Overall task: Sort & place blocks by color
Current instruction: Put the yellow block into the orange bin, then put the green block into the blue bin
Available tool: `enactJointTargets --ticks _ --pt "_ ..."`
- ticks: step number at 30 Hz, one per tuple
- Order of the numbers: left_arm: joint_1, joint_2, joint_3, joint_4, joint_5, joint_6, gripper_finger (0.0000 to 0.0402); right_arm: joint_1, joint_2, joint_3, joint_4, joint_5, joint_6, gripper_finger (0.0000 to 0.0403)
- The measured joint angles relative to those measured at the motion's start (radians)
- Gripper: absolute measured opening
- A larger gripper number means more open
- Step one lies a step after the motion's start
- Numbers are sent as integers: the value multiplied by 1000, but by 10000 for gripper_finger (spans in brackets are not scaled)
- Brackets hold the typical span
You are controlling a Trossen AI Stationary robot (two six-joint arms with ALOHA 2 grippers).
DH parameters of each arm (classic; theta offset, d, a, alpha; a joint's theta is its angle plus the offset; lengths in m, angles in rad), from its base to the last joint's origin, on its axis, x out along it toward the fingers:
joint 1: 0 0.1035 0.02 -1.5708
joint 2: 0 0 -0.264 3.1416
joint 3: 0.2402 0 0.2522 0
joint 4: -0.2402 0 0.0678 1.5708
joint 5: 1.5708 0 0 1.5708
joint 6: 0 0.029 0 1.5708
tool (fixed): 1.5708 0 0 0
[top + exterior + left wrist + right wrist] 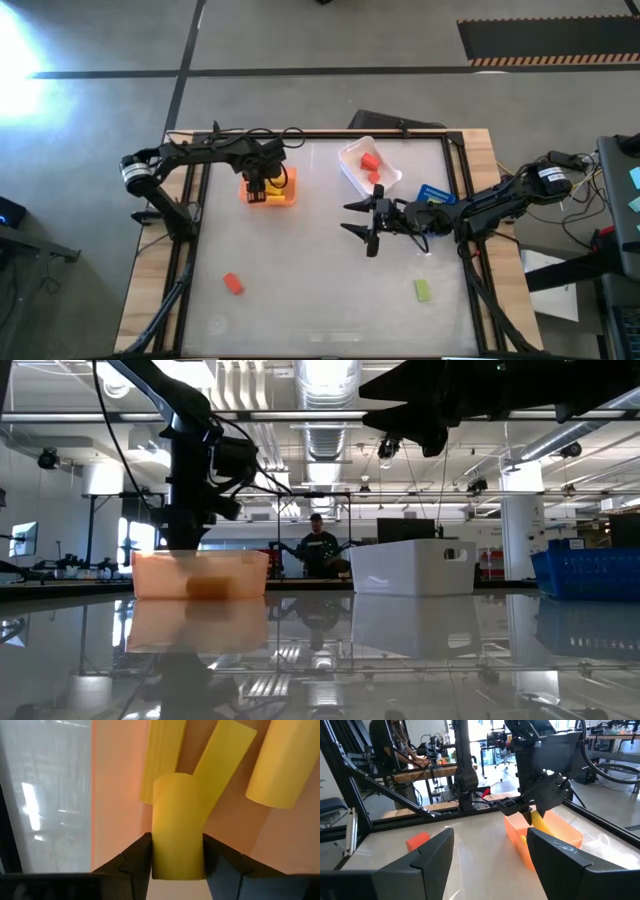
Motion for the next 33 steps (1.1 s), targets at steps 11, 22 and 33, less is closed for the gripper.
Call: enactJointTargets --ticks 11,22,33 --pt "-1 -27 9 -1 -27 -10 160 0 0 0 0 0 15 242" --pt "-70 -176 15 -20 -48 -223 178 25 -1 9 -4 -8 104 236" --pt "-422 -413 -110 434 -27 -514 178 132 50 333 -1004 -85 598 235"
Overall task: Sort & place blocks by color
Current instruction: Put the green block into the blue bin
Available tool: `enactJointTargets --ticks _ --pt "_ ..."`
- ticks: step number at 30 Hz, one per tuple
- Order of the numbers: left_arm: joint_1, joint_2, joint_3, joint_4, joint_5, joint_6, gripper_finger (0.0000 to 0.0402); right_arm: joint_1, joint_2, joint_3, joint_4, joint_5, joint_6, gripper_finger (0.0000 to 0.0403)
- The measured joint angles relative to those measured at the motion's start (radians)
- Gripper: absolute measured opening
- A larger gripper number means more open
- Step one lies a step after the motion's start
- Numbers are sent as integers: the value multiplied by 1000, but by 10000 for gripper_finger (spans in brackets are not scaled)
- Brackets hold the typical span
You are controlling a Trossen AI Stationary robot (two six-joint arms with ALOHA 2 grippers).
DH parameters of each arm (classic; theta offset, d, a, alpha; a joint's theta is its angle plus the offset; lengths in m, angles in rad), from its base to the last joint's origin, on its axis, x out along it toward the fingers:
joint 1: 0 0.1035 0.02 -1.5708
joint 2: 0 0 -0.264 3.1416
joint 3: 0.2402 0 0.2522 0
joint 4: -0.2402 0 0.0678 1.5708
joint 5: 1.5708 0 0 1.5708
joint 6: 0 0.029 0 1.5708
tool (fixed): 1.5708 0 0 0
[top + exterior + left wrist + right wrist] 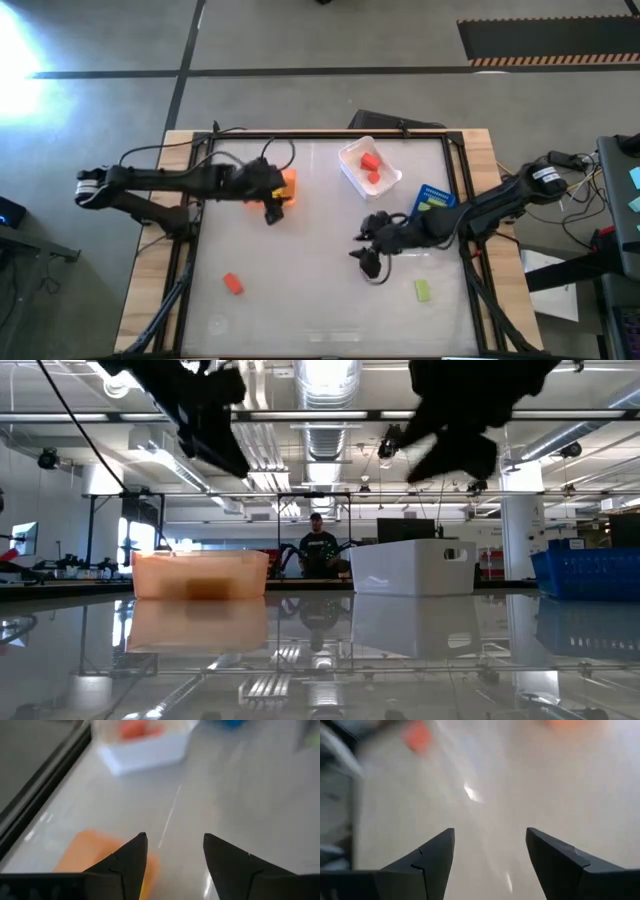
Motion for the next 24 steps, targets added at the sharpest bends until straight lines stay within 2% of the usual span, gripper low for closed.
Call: enactJointTargets --ticks 5,7,9,12,17,24 --pt "-106 -60 -75 216 -1 -9 178 88 71 156 -542 -24 340 235" --pt "-132 -73 -89 250 -1 -9 178 127 99 193 -705 -75 466 235" --pt "-146 -83 -98 258 -1 -9 178 171 121 216 -797 -119 576 235" --pt "-152 -94 -110 264 -3 -10 178 233 148 224 -861 -187 699 237" --pt "-152 -94 -121 265 -4 -9 178 313 166 174 -844 -305 867 237" --pt "-151 -85 -122 267 -4 -9 178 372 166 98 -808 -338 990 237"
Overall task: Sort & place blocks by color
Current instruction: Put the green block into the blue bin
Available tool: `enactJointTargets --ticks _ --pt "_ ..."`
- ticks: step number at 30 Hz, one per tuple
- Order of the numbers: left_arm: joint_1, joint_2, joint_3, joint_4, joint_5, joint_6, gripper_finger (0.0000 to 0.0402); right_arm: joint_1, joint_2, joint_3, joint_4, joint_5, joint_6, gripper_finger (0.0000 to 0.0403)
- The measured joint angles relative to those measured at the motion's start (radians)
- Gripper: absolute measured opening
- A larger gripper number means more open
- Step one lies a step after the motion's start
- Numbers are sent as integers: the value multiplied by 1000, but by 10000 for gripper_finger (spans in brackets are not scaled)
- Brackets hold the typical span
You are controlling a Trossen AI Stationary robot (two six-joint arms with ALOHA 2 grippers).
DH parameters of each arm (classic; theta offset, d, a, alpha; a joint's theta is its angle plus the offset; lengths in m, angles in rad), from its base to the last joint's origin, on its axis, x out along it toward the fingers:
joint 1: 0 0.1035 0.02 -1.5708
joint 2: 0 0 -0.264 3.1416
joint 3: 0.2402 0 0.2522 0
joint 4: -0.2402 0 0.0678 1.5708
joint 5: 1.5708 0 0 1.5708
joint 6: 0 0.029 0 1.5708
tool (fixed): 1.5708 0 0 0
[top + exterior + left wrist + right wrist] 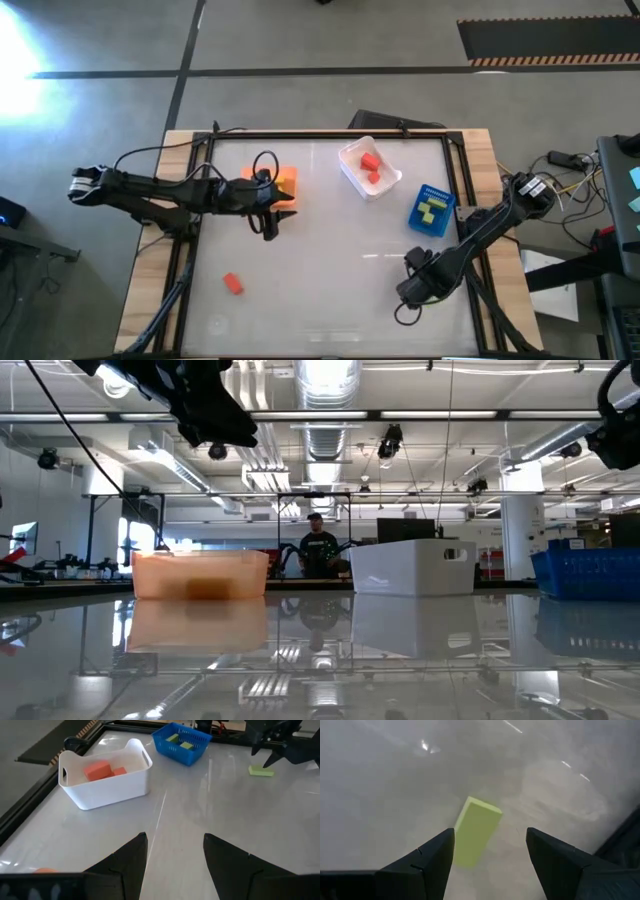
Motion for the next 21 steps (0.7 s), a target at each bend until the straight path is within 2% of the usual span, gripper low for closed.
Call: enactJointTargets --ticks 8,13,21 --pt "0 0 0 -4 0 0 178 7 0 -61 128 -14 34 237" --pt "0 1 -2 -5 0 1 178 7 0 -91 141 -22 36 234" --pt "0 1 -4 -5 0 1 178 7 0 -149 216 -21 43 187"
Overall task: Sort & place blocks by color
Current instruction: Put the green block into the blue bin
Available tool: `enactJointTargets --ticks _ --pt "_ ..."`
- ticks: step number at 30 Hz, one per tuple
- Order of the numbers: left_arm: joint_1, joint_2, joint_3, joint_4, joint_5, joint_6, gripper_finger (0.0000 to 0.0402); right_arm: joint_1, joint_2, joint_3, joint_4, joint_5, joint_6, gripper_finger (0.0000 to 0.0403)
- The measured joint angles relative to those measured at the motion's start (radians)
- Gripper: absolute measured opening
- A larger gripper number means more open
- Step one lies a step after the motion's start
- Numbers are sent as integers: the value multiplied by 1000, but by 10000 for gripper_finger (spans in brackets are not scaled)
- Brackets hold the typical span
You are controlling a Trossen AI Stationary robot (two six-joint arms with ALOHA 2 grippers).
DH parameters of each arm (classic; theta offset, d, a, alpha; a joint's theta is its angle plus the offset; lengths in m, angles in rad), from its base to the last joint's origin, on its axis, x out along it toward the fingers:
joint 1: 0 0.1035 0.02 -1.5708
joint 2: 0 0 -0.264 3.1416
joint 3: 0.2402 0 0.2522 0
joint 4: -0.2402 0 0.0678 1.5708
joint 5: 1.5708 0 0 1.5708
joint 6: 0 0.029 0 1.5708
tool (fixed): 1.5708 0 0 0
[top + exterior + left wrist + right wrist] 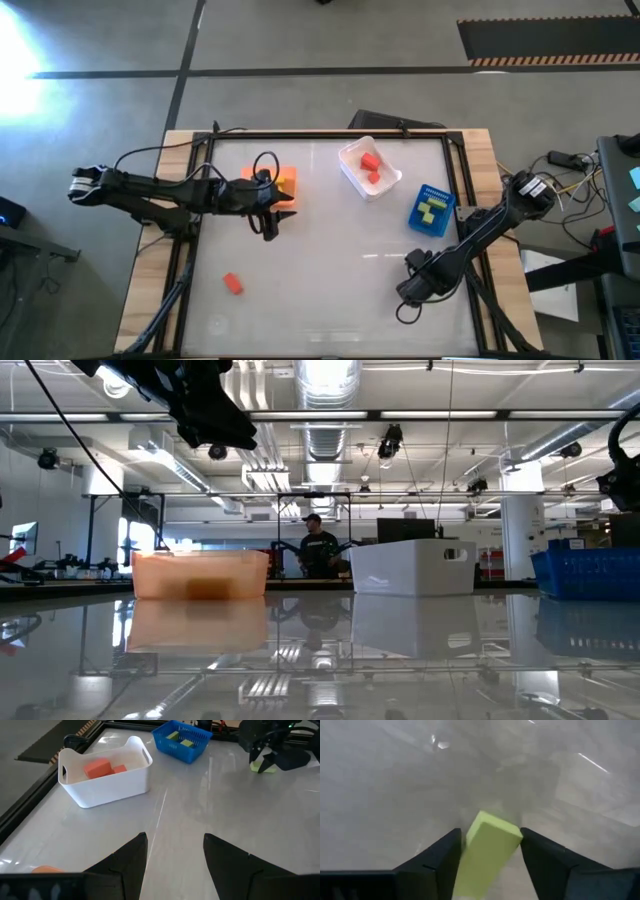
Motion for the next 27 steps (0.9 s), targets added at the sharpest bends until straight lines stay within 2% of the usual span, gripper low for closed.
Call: enactJointTargets --ticks 6,14,20,27 --pt "0 0 -1 1 0 0 178 0 -3 -26 49 3 0 120" --pt "0 2 -1 10 0 1 178 -35 -15 24 6 39 -74 118" --pt "0 2 -1 25 0 10 178 -148 -21 117 -126 115 -283 118" --pt "0 2 -1 24 0 9 178 -345 -21 228 -262 160 -683 118"
